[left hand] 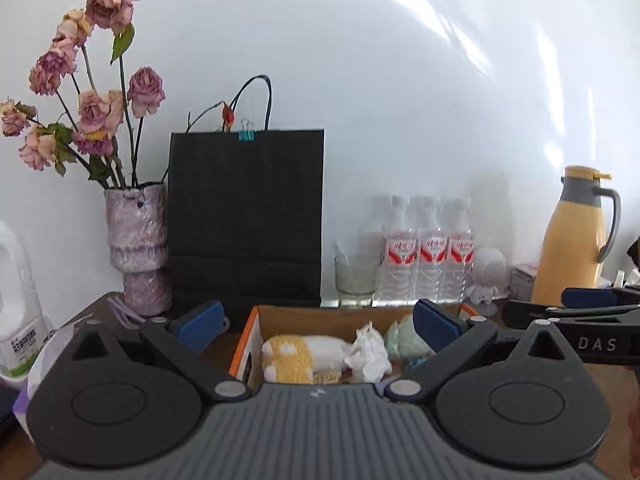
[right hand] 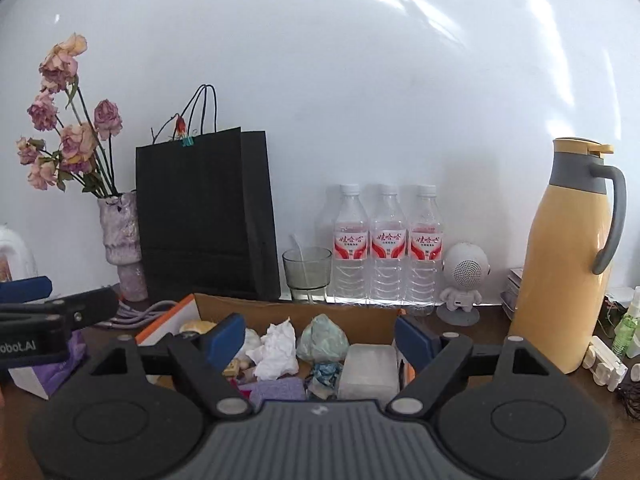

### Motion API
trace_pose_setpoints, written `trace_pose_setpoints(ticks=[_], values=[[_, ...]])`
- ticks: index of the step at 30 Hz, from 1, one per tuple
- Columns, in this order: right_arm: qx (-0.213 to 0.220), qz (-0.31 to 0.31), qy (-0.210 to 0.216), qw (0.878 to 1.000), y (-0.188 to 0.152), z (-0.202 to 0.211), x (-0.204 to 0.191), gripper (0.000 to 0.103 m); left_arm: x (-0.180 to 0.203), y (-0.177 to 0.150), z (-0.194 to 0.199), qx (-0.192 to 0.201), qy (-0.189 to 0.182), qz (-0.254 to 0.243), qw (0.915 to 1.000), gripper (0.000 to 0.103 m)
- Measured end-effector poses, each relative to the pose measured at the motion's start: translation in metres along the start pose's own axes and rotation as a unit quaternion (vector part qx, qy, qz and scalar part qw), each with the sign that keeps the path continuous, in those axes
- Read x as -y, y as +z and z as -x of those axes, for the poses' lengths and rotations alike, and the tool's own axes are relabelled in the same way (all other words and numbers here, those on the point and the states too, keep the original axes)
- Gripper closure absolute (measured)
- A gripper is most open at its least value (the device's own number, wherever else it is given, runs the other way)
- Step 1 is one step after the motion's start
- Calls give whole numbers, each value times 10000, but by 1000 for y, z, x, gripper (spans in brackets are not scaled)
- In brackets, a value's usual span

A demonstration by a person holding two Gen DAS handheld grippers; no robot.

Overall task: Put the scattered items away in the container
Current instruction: 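Withdraw both grippers from the box back over the table, then grasp the white screw lid with the right gripper while the left gripper grasps the black wrapped candy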

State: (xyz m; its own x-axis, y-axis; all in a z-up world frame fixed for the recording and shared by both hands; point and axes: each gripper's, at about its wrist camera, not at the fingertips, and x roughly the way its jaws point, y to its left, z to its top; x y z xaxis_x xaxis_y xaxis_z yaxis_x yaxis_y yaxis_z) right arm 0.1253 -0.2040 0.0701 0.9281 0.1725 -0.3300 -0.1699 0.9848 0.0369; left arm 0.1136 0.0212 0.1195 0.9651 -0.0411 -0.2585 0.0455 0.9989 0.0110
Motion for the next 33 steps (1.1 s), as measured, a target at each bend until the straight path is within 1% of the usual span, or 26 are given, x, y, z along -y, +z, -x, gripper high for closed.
trace_pose_setpoints(ticks=[2,3,4,5,7,8,9,10,11,13,15,17,18,21,23,25,26,28,29,30,32,33], values=[[-143,9,-176,9997,-11,18,-4,21,3,-10,14,-121,128,-162,9997,0],[-230,-73,-241,9994,-18,31,-5,21,2,-20,26,-244,250,-177,9992,0],[-277,-149,-217,9993,-32,49,-6,21,1,-31,40,-385,321,-123,9987,0],[-293,-162,-112,9994,-45,67,-9,21,-2,-44,57,-477,274,11,9985,0],[-299,-299,-46,9991,-75,107,-11,20,-5,-75,99,-504,-152,308,9981,0],[-281,-416,-46,9987,-90,126,-12,20,-7,-91,117,-509,-375,381,9973,0],[-268,-513,9,9983,-106,142,-12,19,-7,-106,132,-581,-515,366,9963,0],[-280,-497,136,9983,-119,155,-13,19,-5,-118,141,-754,-557,268,9952,0],[-342,-387,220,9984,-130,164,-14,21,-3,-127,146,-933,-563,101,9940,0],[-472,-42,187,9987,-143,169,-17,22,1,-136,148,-1149,-575,-230,9914,0],[-460,134,91,9988,-147,161,-15,23,4,-134,139,-1231,-578,-398,9899,0],[-625,84,3,9980,-142,143,-9,29,7,-126,128,-1225,-498,-446,9902,1],[-711,28,26,9975,-137,132,-4,31,8,-121,123,-1159,-526,-451,9908,1],[-839,57,84,9964,-120,104,4,31,9,-108,112,-1025,-703,-383,9915,1],[-788,296,230,9962,-109,88,-1,31,7,-106,105,-1052,-802,-393,9904,1],[-754,526,532,9943,-102,67,-11,31,6,-108,97,-1179,-729,-510,9890,1],[-813,602,616,9930,-101,53,-15,31,5,-109,93,-1242,-665,-555,9885,2],[-1090,732,642,9893,-102,23,-22,34,1,-110,87,-1307,-620,-514,9882,2],[-1241,771,687,9869,-104,8,-24,36,-1,-110,86,-1323,-615,-465,9882,2],[-1355,788,686,9853,-106,-4,-25,42,-3,-110,85,-1327,-607,-414,9884,2],[-1523,857,678,9823,-113,-20,-28,47,-7,-110,81,-1334,-608,-358,9885,2],[-1556,875,606,9821,-115,-25,-28,50,-7,-110,77,-1366,-603,-347,9882,2]])
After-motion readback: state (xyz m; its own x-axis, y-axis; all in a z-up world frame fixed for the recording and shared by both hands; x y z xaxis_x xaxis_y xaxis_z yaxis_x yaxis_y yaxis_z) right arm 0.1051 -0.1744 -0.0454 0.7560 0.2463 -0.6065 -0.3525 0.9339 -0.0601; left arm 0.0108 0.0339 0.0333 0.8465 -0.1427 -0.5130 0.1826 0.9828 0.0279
